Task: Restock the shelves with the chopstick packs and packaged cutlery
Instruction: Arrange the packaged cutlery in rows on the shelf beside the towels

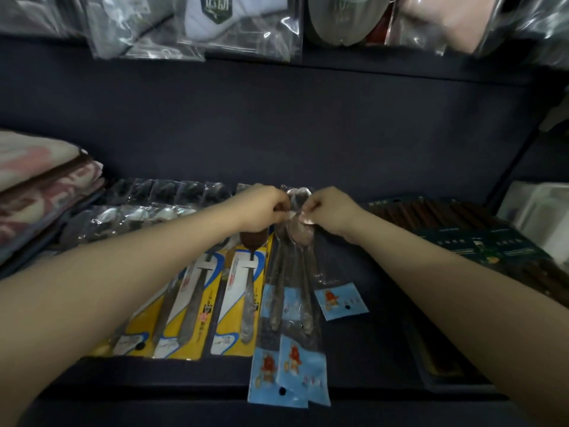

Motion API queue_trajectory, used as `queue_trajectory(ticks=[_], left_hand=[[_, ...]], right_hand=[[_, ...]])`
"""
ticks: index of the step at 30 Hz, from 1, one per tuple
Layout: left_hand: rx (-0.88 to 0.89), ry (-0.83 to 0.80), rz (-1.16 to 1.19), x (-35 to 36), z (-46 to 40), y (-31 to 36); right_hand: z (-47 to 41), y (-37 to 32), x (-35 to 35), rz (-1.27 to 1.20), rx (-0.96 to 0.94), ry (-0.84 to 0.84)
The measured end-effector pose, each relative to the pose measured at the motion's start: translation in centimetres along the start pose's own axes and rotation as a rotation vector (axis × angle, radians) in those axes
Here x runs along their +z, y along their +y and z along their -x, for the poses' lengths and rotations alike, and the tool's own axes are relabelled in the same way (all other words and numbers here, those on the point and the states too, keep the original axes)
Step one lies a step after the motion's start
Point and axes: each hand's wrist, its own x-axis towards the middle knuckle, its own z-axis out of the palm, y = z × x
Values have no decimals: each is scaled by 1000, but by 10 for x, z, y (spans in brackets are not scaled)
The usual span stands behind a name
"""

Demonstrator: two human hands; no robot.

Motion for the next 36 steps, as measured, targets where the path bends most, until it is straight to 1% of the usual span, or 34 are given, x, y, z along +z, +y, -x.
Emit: queue_trajectory(ticks=[4, 7, 10, 12, 14, 15, 19, 23, 26, 27, 29, 31, 33, 35, 36], left_hand=[[-36, 20, 48, 0, -1, -3], [-30, 26, 84, -4, 2, -8], [15, 4, 67, -3, 4, -9], [61, -17, 35, -2, 2, -10], [96, -40, -4, -3, 0, -10], [113, -61, -17, -3, -2, -11], [156, -163, -76, -1, -7, -14], [198, -171, -102, 1, -9, -15], [159, -198, -184, 3, -11, -16], [152, -204, -210, 3, -12, -16], [144, -206, -231, 1, -12, -14], [147, -168, -207, -3, -8, -11], [189, -80, -166, -10, 4, -7], [255, -17, -181, -17, 25, 2], [292, -13, -203, -19, 37, 7]], right_hand=[[4, -2, -14, -167, -8, -62], [-1, 2, -29, -126, -35, -28], [-7, 5, -23, -88, -56, -24], [-12, 4, -12, 10, -83, -8], [-17, 3, -8, 205, -140, 27], [-19, 2, -9, 266, -178, 17], [-17, 1, -8, 323, -196, -128], [-8, 2, -9, 410, -208, -193], [-3, 4, -14, 461, -163, -202], [-2, 6, -16, 453, -142, -168], [1, 8, -18, 397, -86, -39], [6, 7, -20, 294, 6, 47], [16, 6, -19, 205, 95, -6], [26, 6, -14, 218, 139, -56], [31, 5, -13, 231, 149, -61]])
